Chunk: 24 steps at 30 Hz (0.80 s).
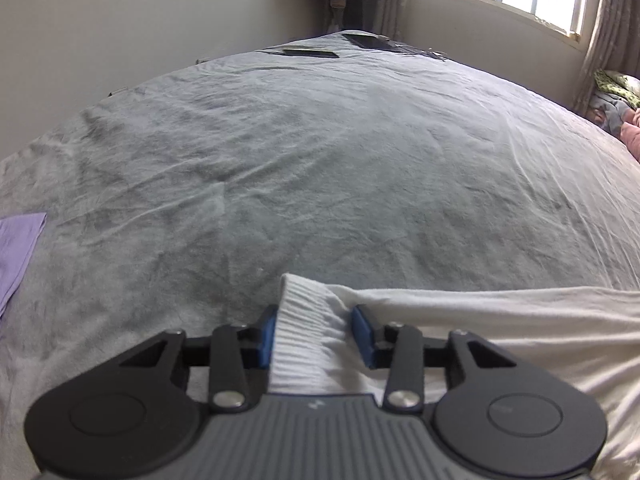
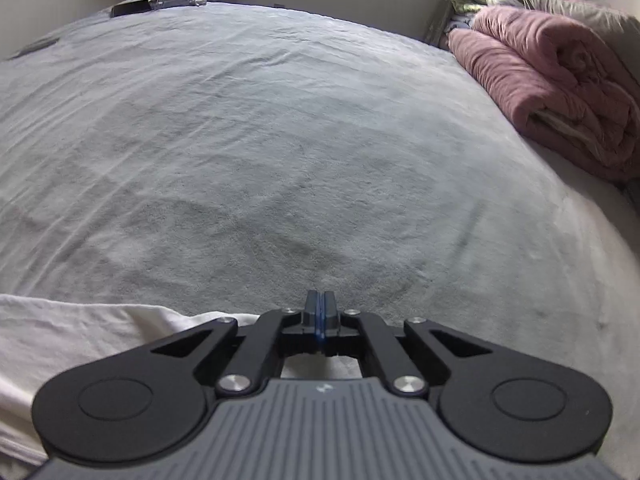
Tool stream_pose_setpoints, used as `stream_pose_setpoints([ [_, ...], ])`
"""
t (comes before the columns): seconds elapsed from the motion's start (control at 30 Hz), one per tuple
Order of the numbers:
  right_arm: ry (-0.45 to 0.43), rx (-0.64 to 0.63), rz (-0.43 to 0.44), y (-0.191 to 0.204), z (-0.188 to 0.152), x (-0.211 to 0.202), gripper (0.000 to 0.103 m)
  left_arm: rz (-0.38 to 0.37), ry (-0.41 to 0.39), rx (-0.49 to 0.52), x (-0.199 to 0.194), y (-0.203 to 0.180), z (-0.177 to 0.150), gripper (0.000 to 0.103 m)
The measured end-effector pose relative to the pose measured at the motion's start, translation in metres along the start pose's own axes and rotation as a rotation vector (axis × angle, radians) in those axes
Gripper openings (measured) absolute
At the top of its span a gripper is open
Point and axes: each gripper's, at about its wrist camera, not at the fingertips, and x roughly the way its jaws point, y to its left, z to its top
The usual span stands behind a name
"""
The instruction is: Fold clothes
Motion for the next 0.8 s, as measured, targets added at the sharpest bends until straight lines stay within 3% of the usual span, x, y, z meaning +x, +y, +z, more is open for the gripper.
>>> stream_pose_setpoints([
  [0.13,-0.108,0.055,-0.048,-0.007,0.007,-0.013,0.000,-0.001,-0.009,0.005,-0.002,0.000,0.000,0.022],
  [0.27,-0.106,0.087,-0.016,-0.020,0.009,-0.013,0.004,0.000,-0.010,0.006,-0.002,0.001,0.000,0.022],
  [0.3,-0.082,0.114,0.025,-0.027,0.008,-0.010,0.016,0.001,-0.010,0.008,-0.002,0.000,0.000,0.022],
  [0.37,-0.031,0.164,0.095,-0.038,0.005,-0.003,0.031,0.001,-0.009,0.007,-0.002,0.000,0.000,0.022],
  [0.4,-0.016,0.169,0.103,-0.040,0.003,-0.001,0.051,0.001,-0.009,0.006,-0.002,0.000,0.000,0.022],
  [0.43,0.001,0.168,0.116,-0.040,0.000,0.002,0.057,0.001,-0.009,0.005,-0.002,0.000,0.000,0.022],
  [0.5,0.036,0.165,0.142,-0.039,-0.007,0.007,0.057,0.002,-0.009,0.003,-0.001,0.000,0.000,0.022],
  [0.57,0.032,0.126,0.178,-0.032,-0.013,0.005,0.050,0.005,-0.011,0.007,-0.001,-0.001,0.000,0.022],
  [0.63,0.028,0.075,0.191,-0.023,-0.015,0.002,0.005,0.008,-0.013,0.015,-0.002,-0.002,0.000,0.022],
  [0.73,0.014,-0.026,0.145,-0.006,-0.013,-0.005,0.005,0.010,-0.017,0.015,-0.002,-0.002,0.000,0.019],
  [0.8,-0.048,-0.075,0.036,0.001,-0.011,-0.013,0.005,0.010,-0.035,-0.002,-0.005,0.000,0.001,0.014],
])
